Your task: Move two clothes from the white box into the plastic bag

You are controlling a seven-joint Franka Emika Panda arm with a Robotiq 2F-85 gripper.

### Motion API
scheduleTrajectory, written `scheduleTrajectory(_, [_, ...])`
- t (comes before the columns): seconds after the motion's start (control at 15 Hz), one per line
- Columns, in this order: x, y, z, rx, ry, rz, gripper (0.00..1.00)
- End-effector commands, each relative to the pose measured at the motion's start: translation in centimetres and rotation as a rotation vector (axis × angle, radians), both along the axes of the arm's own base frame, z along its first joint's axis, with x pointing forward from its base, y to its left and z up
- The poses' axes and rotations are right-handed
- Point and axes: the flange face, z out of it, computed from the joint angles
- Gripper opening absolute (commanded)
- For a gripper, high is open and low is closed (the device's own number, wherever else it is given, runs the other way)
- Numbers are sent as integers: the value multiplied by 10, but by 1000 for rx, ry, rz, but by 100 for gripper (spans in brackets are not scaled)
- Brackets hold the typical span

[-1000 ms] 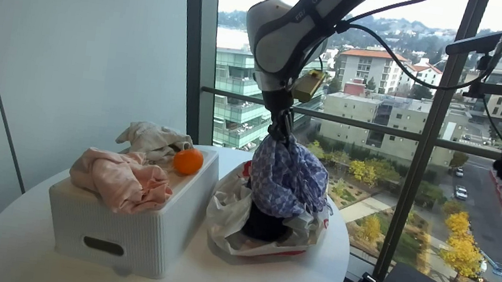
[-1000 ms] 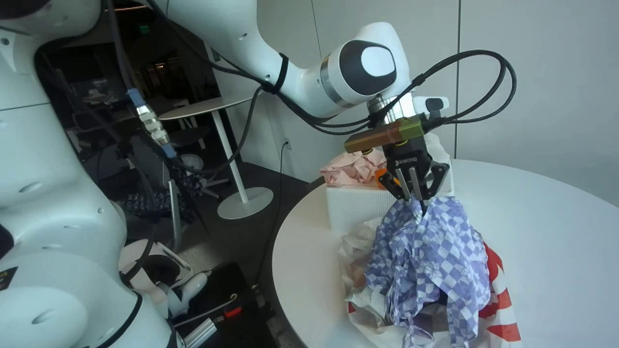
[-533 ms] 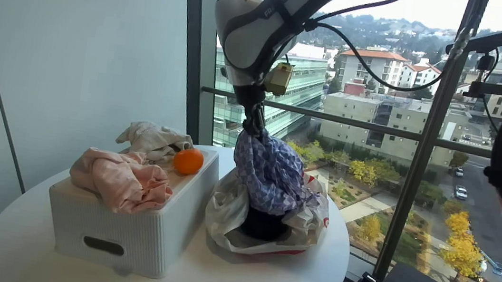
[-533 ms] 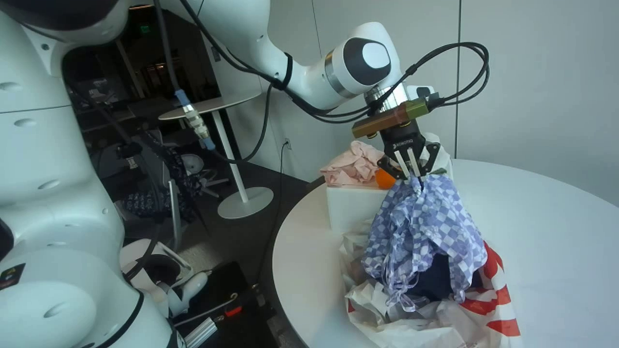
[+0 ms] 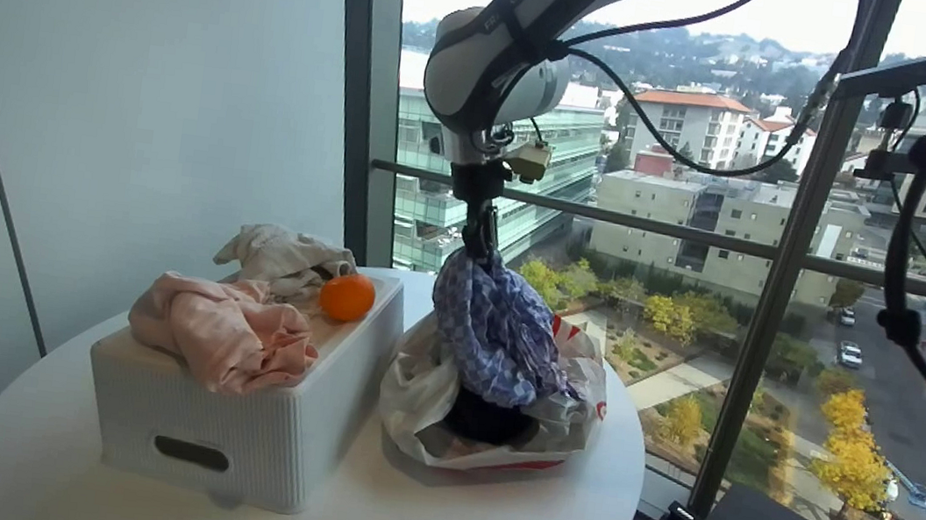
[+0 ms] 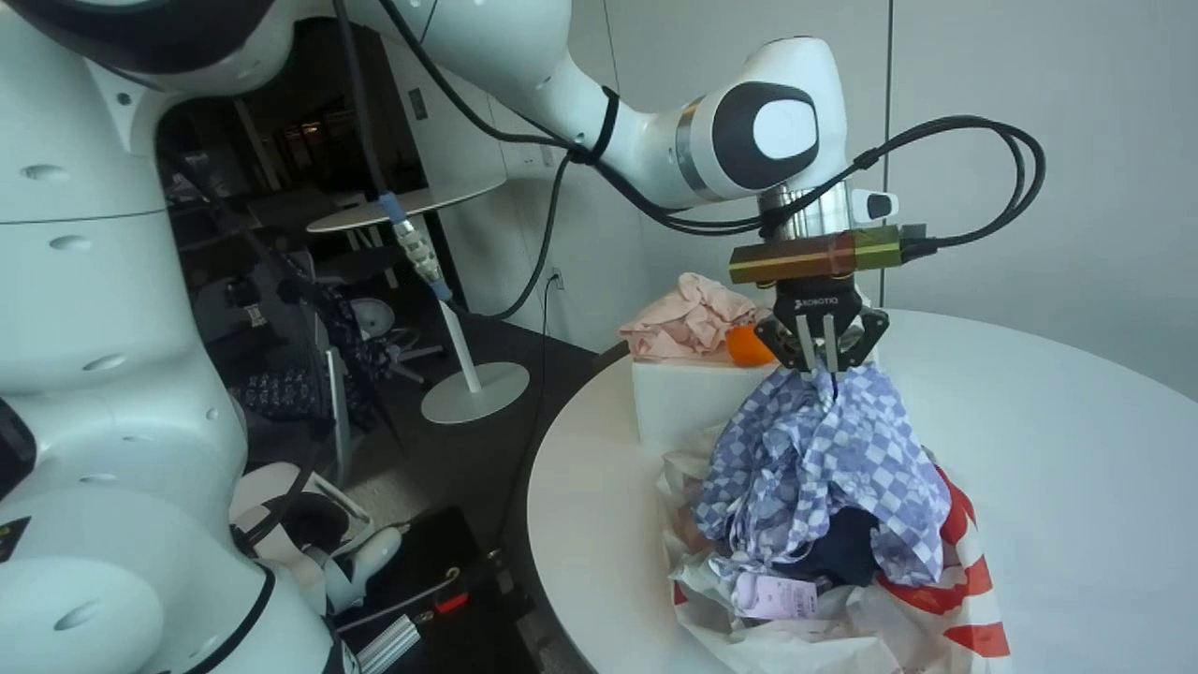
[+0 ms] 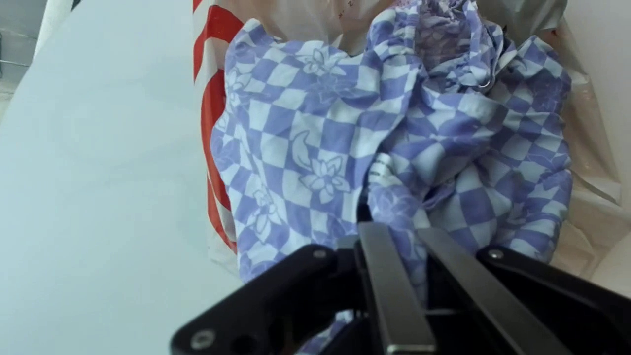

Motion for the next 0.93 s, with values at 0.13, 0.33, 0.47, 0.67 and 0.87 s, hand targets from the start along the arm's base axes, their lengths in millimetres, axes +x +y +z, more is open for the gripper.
scheduleTrajectory(0.13, [0,-26,-50,37,71,-14,3])
scheduleTrajectory(0.33, [-3,-23,-83,8,81,-19,3])
scheduleTrajectory(0.47, [-7,-24,-106,37,93,-27,3])
scheduleTrajectory(0.67, [-13,-39,-142,72,112,-62,3])
scheduleTrajectory(0.87, [-17,-59,-168,159,129,-85,3])
